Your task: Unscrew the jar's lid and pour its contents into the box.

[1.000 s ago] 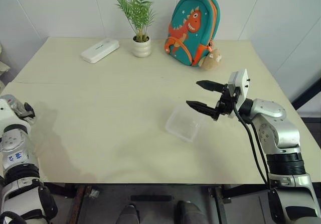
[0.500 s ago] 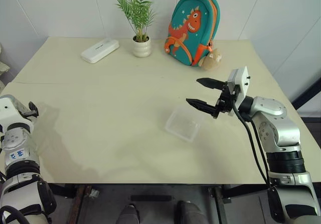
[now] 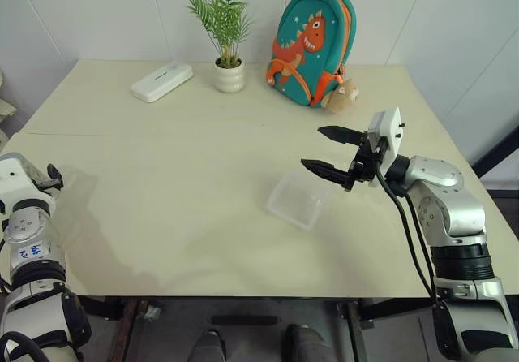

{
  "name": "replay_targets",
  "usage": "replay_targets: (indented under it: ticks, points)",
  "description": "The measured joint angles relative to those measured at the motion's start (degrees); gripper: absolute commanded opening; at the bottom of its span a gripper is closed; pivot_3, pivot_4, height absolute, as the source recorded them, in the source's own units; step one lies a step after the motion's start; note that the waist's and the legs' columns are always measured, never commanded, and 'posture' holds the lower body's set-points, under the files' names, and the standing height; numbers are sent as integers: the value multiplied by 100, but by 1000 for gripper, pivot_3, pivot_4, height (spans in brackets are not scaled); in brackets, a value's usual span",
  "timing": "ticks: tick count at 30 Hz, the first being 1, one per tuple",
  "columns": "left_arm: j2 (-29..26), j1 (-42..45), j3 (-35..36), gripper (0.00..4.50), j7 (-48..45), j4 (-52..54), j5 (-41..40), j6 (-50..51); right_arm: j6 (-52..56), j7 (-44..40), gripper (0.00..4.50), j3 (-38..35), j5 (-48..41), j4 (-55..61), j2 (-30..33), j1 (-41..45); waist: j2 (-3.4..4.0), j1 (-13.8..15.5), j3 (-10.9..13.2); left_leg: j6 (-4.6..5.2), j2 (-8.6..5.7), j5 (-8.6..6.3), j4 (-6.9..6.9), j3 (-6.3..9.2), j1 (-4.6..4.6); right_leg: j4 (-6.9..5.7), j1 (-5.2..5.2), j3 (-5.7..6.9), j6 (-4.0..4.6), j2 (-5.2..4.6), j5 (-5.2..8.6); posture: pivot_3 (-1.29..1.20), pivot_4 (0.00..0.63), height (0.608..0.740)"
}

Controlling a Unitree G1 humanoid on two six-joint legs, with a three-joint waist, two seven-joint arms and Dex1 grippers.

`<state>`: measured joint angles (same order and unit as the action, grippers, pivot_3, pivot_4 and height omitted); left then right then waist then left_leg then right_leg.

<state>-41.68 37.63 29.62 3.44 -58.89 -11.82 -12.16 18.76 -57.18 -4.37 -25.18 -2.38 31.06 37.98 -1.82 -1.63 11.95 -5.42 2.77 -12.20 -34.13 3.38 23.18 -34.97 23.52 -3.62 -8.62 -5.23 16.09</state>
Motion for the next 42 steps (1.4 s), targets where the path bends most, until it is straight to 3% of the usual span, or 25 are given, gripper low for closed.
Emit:
replay_targets:
  ticks: [2,8,9,22,29,34,42]
  points:
    - [0,-10,49,3941,6,0,-45,-5,1,4,4500,0,1,0,0,0,0,-1,0,0,0,0,0,0,0,0,0,0,0,0,0,0,150,740]
    - [-1,-130,46,2069,53,13,-16,-52,2,8,4500,0,3,0,0,1,0,-1,0,0,0,0,0,0,0,0,0,0,0,0,0,0,150,740]
    - [-4,-144,43,1919,80,16,-10,-53,2,8,4500,0,3,0,0,7,0,-2,0,0,0,0,0,0,0,0,0,0,0,0,0,0,150,740]
    - [18,-427,37,1919,-102,562,-92,18,18,8,4500,0,53,5,8,71,0,4,0,0,0,0,0,0,0,-1,0,0,0,0,0,0,150,740]
    - [490,-953,-646,1919,-1785,3000,-639,1046,238,134,4500,-1,-12,430,25,68,0,13,0,-1,0,1,1,0,3,0,0,0,1,-1,1,0,150,740]
    - [539,-1077,-1065,1919,-2575,4379,-1123,2245,593,372,4500,0,-196,1015,-7,-149,1,-38,1,-1,2,0,3,2,2,-3,2,-1,3,0,2,0,150,740]
    - [512,-794,-1900,1919,-3800,5701,-1688,3635,1357,1296,4500,229,-569,2147,-575,-161,1,-11,1,-1,2,1,1,3,2,-2,2,-1,6,0,3,0,150,740]
